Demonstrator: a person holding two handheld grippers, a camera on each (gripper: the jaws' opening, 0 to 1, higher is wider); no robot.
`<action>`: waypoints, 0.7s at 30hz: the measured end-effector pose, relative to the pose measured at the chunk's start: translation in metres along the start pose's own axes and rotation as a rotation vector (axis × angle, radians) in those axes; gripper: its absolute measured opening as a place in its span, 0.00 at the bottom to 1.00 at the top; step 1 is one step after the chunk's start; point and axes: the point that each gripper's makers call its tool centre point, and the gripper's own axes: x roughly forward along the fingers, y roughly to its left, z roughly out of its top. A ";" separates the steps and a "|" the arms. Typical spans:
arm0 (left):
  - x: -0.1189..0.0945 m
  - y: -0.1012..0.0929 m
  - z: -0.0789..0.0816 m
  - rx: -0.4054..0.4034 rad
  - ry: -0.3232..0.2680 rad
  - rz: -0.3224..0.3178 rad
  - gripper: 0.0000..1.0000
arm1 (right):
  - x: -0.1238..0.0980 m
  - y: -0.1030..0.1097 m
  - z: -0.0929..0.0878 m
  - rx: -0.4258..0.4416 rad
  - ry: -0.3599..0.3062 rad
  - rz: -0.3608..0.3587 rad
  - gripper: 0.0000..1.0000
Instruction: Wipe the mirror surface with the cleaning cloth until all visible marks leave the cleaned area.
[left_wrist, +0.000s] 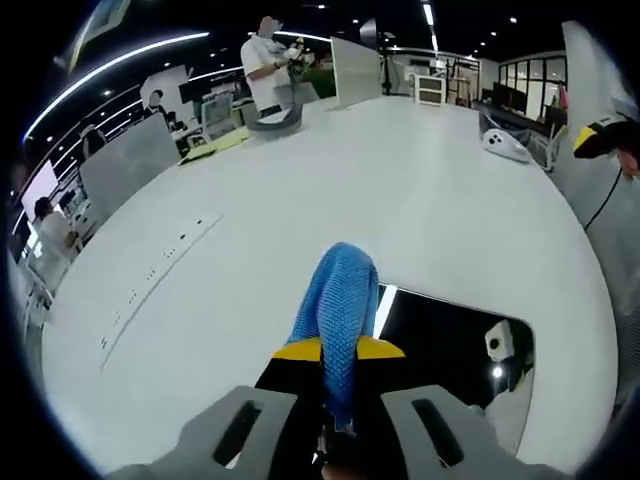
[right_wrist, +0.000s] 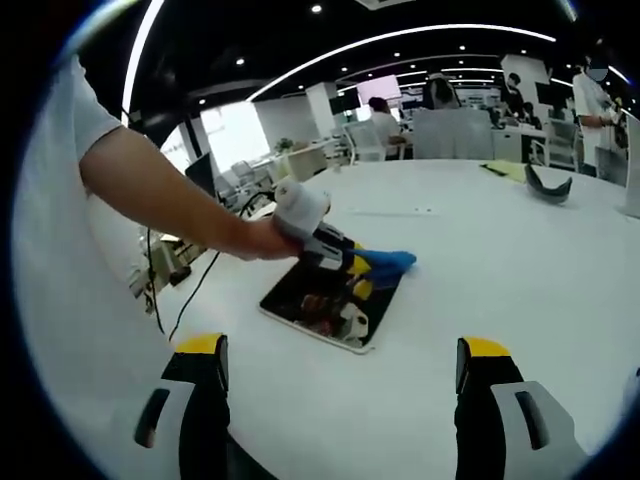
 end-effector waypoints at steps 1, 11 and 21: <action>0.000 0.000 0.000 -0.005 0.000 0.001 0.06 | 0.000 0.000 0.001 -0.002 -0.002 0.000 0.94; -0.001 -0.001 -0.001 -0.005 0.008 0.022 0.06 | 0.001 0.001 0.004 -0.012 -0.006 0.006 0.94; -0.011 -0.011 -0.008 -0.034 0.003 0.026 0.06 | -0.001 0.003 0.006 -0.010 -0.016 0.010 0.94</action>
